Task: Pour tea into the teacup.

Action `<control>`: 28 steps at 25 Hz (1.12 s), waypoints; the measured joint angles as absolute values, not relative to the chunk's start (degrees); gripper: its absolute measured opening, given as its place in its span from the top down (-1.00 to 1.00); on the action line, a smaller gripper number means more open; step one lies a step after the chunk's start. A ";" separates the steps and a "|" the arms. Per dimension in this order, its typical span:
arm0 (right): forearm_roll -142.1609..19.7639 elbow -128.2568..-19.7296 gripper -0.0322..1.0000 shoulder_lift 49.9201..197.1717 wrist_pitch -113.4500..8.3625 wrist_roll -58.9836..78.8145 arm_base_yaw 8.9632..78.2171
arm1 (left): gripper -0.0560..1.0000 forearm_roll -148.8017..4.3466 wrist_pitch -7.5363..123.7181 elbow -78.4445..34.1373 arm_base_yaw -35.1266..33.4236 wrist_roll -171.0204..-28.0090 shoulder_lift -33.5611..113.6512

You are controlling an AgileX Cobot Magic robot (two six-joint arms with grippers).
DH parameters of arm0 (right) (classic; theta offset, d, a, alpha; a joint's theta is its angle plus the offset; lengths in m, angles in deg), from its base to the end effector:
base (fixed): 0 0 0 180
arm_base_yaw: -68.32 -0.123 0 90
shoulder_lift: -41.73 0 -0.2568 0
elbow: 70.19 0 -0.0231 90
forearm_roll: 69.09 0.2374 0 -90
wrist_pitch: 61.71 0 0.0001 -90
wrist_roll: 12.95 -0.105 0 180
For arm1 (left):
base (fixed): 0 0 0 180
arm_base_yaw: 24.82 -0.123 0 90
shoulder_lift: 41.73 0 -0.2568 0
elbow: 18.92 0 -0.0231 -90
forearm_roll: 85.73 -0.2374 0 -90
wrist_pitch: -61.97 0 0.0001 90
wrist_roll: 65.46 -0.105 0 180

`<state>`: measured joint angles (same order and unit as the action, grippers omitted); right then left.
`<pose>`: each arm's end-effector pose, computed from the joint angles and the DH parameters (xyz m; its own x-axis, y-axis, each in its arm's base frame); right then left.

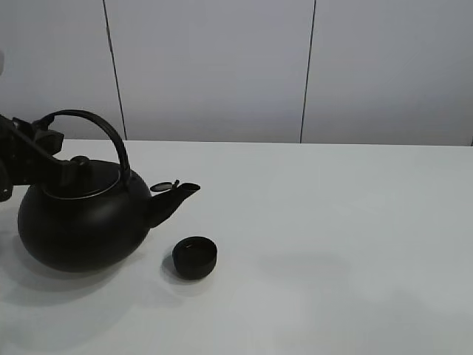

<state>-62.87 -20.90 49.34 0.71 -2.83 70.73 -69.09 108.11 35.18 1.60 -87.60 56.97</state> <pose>0.0233 0.0091 0.2550 -0.4780 -0.1053 -0.8720 -0.1029 0.9927 -0.0634 0.2475 -0.0988 0.1446 -0.2235 0.3090 -0.9244 0.3049 0.9230 0.2348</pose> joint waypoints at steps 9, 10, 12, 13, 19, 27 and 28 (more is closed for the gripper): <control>-62.87 -20.90 0.13 49.34 0.71 -2.83 70.73 | 0.69 -72.70 113.20 38.60 -4.26 -80.58 56.97; -62.87 -20.90 0.13 49.34 0.71 -2.83 70.73 | 0.69 -72.70 114.00 39.18 -4.74 -80.23 56.97; -62.87 -20.90 0.13 49.34 0.71 -2.83 70.73 | 0.69 -73.19 114.93 40.34 -5.59 -79.25 56.97; -62.87 -20.90 0.13 49.34 0.71 -2.83 70.73 | 0.69 -73.85 115.39 40.84 -5.94 -78.95 56.97; -62.87 -20.90 0.13 49.34 0.71 -2.83 70.73 | 0.69 -78.23 118.04 42.61 -7.16 -77.70 58.08; -62.87 -20.90 0.13 49.34 0.71 -2.83 70.73 | 0.69 -79.20 123.60 42.60 -7.61 -75.39 66.14; -62.87 -20.90 0.13 49.34 0.71 -2.83 70.73 | 0.69 -79.20 123.89 42.60 -7.61 -75.33 66.30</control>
<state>-62.87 -20.90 49.34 0.71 -2.83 70.73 -79.20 123.89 42.60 -7.61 -75.33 66.30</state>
